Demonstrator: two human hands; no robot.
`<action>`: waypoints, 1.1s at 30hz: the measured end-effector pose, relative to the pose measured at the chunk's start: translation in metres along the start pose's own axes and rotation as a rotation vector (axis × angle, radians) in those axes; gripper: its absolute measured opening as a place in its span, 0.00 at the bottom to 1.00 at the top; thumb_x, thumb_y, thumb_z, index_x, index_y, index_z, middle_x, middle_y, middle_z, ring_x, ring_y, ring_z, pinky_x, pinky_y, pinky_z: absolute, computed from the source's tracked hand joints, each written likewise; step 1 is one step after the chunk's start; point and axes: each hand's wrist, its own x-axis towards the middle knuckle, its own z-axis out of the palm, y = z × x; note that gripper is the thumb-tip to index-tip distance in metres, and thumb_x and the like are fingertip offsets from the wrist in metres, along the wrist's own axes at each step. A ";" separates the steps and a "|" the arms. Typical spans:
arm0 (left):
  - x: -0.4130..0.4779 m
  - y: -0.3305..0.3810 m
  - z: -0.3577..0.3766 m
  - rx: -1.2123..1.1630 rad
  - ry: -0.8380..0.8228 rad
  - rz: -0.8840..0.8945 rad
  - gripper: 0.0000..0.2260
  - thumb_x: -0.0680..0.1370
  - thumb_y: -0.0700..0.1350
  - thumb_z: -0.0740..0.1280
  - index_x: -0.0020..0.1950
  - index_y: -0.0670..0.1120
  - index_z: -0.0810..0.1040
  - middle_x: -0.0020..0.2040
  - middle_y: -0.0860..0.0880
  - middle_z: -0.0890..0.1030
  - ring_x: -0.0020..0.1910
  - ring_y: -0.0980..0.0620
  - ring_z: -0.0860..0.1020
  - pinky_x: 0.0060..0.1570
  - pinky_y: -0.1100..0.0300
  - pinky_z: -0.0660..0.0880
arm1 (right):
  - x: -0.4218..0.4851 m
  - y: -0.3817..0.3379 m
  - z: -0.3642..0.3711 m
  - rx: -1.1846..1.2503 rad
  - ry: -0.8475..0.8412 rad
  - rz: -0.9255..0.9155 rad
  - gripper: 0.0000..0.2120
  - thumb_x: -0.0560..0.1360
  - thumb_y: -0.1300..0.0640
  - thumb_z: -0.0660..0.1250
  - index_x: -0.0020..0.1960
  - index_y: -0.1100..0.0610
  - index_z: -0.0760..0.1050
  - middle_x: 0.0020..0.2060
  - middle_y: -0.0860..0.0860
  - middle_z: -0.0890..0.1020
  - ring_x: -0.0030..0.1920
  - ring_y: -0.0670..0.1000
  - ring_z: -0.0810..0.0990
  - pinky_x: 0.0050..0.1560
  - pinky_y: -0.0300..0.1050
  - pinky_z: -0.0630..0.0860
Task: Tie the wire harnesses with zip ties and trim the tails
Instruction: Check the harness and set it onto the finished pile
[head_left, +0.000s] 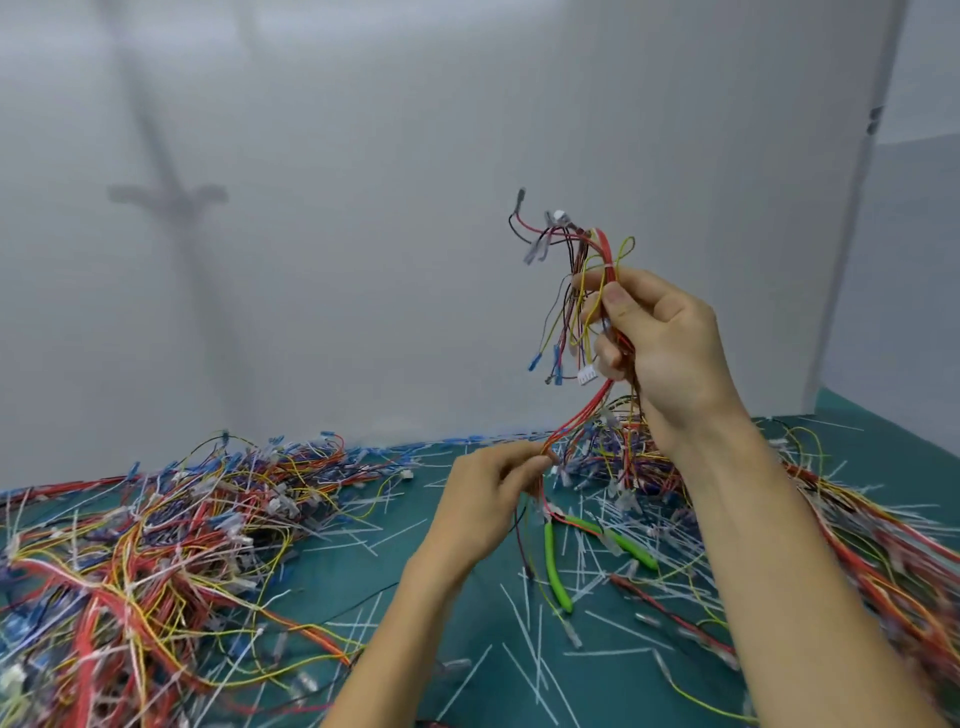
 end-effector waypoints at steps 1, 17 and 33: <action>-0.001 0.004 0.003 0.033 -0.007 0.035 0.08 0.82 0.44 0.64 0.51 0.49 0.83 0.41 0.52 0.84 0.41 0.57 0.82 0.48 0.59 0.77 | 0.003 -0.002 -0.006 0.008 -0.015 0.003 0.13 0.83 0.63 0.57 0.50 0.55 0.80 0.33 0.45 0.78 0.26 0.46 0.65 0.26 0.36 0.60; -0.014 0.041 0.103 0.046 -0.389 -0.132 0.05 0.71 0.44 0.75 0.44 0.45 0.86 0.41 0.45 0.86 0.34 0.56 0.81 0.41 0.58 0.80 | 0.008 0.073 -0.059 -1.638 0.189 0.415 0.16 0.76 0.58 0.64 0.64 0.57 0.73 0.63 0.60 0.74 0.66 0.63 0.69 0.68 0.66 0.59; -0.003 -0.010 0.024 -0.611 0.173 -0.617 0.09 0.81 0.41 0.65 0.49 0.37 0.81 0.45 0.40 0.85 0.39 0.50 0.85 0.40 0.64 0.80 | -0.016 0.087 0.005 -1.352 -0.053 0.189 0.17 0.80 0.58 0.58 0.67 0.57 0.72 0.64 0.56 0.77 0.67 0.59 0.69 0.68 0.59 0.65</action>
